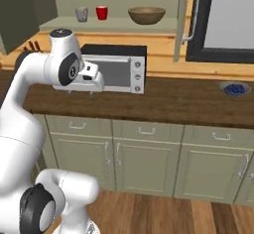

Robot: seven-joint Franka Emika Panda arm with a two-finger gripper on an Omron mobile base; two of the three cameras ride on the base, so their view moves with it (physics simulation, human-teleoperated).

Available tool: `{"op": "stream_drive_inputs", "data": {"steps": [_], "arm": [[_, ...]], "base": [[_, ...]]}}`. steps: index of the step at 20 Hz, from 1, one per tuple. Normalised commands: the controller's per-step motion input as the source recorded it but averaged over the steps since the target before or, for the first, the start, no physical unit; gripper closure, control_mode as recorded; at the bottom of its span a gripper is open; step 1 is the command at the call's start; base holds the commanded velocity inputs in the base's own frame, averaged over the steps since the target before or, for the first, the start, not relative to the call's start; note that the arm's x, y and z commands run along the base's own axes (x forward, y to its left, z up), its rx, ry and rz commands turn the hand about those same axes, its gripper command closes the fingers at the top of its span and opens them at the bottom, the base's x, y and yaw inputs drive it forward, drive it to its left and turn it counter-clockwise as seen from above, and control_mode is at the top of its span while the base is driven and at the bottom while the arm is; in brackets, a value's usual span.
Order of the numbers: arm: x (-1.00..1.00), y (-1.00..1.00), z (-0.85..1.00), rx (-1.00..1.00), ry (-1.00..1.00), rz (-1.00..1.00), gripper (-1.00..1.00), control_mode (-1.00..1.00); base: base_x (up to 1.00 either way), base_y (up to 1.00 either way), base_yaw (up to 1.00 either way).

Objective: Gather all objects into one cabinet and sort the glasses and bowls to opposite sides.

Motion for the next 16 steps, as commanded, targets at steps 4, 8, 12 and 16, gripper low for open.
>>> {"op": "stream_drive_inputs", "data": {"steps": [4,8,12,16], "arm": [[0.00,0.00,0.00,0.00,0.00,0.00,-1.00,1.00],[0.00,0.00,0.00,0.00,0.00,0.00,-1.00,1.00],[0.00,0.00,0.00,0.00,0.00,0.00,-1.00,1.00],[0.00,0.00,0.00,0.00,0.00,0.00,-1.00,1.00]], "base": [[-0.55,-0.01,-0.34],[-0.42,0.00,-0.42],[-0.20,0.00,-0.46],[-0.18,-0.02,-0.47]]}}
